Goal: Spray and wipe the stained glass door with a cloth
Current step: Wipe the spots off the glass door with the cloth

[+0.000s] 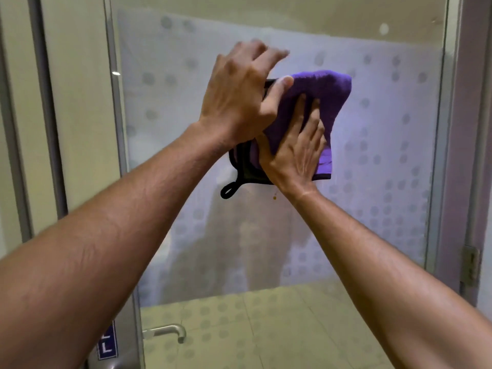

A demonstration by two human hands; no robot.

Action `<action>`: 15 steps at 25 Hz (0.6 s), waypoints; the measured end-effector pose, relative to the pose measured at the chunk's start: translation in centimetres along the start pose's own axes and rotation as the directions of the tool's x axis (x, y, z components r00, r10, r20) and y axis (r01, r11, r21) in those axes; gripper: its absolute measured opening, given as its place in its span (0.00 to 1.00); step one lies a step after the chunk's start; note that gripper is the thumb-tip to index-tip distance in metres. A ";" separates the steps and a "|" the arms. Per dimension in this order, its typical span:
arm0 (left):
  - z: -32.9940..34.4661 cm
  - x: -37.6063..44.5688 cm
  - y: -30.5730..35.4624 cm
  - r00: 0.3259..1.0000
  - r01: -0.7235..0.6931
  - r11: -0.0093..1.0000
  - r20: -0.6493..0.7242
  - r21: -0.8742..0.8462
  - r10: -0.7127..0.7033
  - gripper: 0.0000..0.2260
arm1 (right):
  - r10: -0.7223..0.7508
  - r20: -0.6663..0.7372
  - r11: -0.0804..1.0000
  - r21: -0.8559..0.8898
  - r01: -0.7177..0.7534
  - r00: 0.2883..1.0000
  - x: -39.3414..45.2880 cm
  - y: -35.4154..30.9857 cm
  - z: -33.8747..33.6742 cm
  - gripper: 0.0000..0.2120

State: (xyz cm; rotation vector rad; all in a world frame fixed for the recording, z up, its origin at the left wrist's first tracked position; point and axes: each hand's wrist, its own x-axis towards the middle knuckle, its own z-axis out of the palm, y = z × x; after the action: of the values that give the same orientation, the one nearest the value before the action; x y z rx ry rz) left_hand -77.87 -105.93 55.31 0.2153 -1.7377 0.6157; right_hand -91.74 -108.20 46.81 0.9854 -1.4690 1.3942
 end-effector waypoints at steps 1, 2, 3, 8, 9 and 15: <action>0.3 -0.7 -1.6 0.998 0.064 0.996 -0.031 0.062 -0.062 0.22 | -0.005 0.014 0.999 -0.036 0.005 1.000 0.5 0.1 0.4 0.42; 0.6 -1.8 -3.2 0.990 0.139 0.983 -0.043 0.122 -0.134 0.24 | -0.009 0.032 0.997 -0.078 0.012 0.999 0.7 0.2 0.8 0.40; 1.0 -3.2 -4.8 0.978 0.207 0.962 -0.037 0.176 -0.203 0.25 | -0.010 0.048 0.993 -0.117 0.016 0.999 0.8 0.3 1.1 0.37; 2.4 -7.9 -9.7 0.948 0.271 0.896 0.063 0.353 -0.312 0.29 | 0.038 0.129 0.996 -0.089 -0.027 0.991 2.1 -1.8 1.8 0.38; 2.6 -8.2 -9.9 0.948 0.256 0.889 0.081 0.380 -0.307 0.31 | 0.052 0.149 0.995 -0.088 -0.039 0.988 2.4 -2.3 1.8 0.41; 3.1 -8.9 -10.6 0.960 0.192 0.863 0.093 0.467 -0.264 0.33 | -0.002 0.133 0.987 -0.157 0.023 0.991 3.0 -3.2 2.8 0.45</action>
State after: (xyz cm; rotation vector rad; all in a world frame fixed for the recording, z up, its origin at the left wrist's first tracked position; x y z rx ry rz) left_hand -73.28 -117.99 49.52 0.8088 -1.6585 0.8406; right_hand -89.86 -111.14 50.64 0.9998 -1.6414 1.2014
